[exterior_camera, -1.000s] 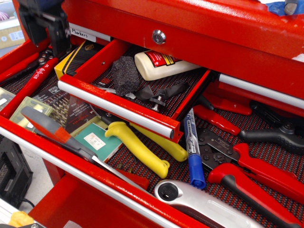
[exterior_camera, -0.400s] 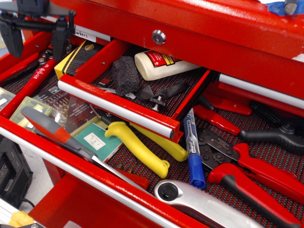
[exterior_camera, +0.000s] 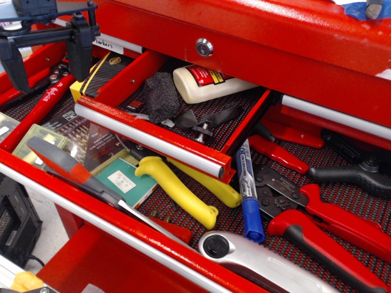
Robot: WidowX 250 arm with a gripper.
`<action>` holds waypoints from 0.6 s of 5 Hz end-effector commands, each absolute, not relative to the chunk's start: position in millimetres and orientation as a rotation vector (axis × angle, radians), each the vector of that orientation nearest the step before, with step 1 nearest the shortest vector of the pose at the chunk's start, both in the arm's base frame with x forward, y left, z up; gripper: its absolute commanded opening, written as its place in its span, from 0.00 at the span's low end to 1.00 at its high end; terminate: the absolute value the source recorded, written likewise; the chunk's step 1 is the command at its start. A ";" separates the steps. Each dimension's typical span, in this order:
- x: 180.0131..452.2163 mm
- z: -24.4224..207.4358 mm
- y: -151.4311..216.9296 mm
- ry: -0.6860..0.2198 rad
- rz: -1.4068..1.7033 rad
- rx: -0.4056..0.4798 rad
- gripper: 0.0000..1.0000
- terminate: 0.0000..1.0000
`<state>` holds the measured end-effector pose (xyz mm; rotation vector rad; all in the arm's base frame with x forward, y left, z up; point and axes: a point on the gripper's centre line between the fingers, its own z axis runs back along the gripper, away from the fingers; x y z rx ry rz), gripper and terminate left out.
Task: Pick up scissors and put into drawer
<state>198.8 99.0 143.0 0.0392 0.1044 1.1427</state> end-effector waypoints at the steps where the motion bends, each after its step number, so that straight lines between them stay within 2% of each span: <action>1: 188.7 132.0 71.9 0.022 1.260 -0.051 1.00 0.00; 2: 187.2 118.8 69.7 0.072 1.320 -0.108 1.00 0.00; 3: 183.0 104.8 70.5 0.080 1.339 -0.129 1.00 0.00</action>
